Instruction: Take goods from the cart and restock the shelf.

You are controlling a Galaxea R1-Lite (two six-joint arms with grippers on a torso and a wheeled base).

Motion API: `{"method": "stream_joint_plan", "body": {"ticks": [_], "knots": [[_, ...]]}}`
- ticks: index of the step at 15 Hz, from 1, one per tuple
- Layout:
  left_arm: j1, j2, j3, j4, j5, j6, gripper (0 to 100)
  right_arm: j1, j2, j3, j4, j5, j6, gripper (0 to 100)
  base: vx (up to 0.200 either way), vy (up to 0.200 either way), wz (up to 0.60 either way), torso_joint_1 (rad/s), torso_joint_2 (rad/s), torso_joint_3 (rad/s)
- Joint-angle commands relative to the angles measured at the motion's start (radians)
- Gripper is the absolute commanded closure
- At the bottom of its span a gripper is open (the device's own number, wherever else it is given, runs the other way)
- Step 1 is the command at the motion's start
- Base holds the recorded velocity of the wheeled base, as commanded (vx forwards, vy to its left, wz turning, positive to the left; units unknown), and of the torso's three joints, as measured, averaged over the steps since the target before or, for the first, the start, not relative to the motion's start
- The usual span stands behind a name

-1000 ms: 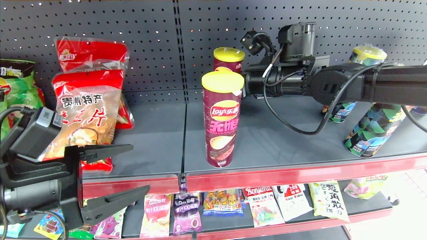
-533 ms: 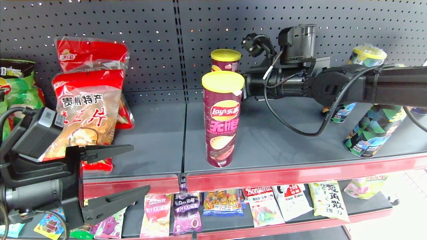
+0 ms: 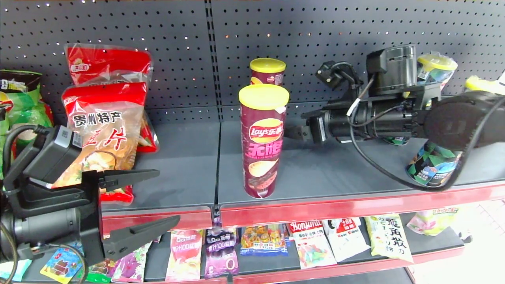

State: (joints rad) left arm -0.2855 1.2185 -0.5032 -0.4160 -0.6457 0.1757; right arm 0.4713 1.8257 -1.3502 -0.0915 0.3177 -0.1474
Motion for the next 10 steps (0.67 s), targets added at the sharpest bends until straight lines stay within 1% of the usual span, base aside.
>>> {"method": "stream_joint_plan", "body": {"ticks": [1,2,3,6,7,8,9,10], "knots": [[-0.003,0.047,-0.017,-0.003,0.015,0.002,0,-0.016,-0.166,0.161,-0.002,-0.012,-0.001,0,0.0,0.0,0.0,0.0,0.0,0.0],[-0.003,0.062,-0.024,-0.003,0.023,0.005,0,-0.016,-0.189,0.192,-0.002,-0.014,-0.001,0,0.0,0.0,0.0,0.0,0.0,0.0],[-0.015,0.101,-0.052,-0.004,0.041,0.008,0,-0.016,-0.252,0.276,-0.004,-0.019,-0.001,0,0.0,0.0,0.0,0.0,0.0,0.0],[-0.101,0.2,-0.132,-0.004,0.106,0.007,0,-0.011,-0.437,0.5,-0.005,-0.015,0.0,0,0.0,0.0,0.0,0.0,0.0,0.0],[-0.113,0.217,-0.143,-0.004,0.107,0.008,0,-0.011,-0.473,0.536,-0.005,-0.014,0.0,0,0.0,0.0,0.0,0.0,0.0,0.0],[-0.147,0.263,-0.175,-0.004,0.117,0.008,0,-0.014,-0.569,0.619,-0.005,-0.012,0.002,0,0.0,0.0,0.0,0.0,0.0,0.0],[-0.167,0.3,-0.196,-0.006,0.138,0.008,0,-0.016,-0.632,0.663,-0.005,-0.012,0.006,0,0.0,0.0,0.0,0.0,0.0,0.0],[-0.176,0.315,-0.207,-0.004,0.146,0.008,0,-0.016,-0.66,0.68,-0.005,-0.012,0.012,0,0.0,0.0,0.0,0.0,0.0,0.0]]}}
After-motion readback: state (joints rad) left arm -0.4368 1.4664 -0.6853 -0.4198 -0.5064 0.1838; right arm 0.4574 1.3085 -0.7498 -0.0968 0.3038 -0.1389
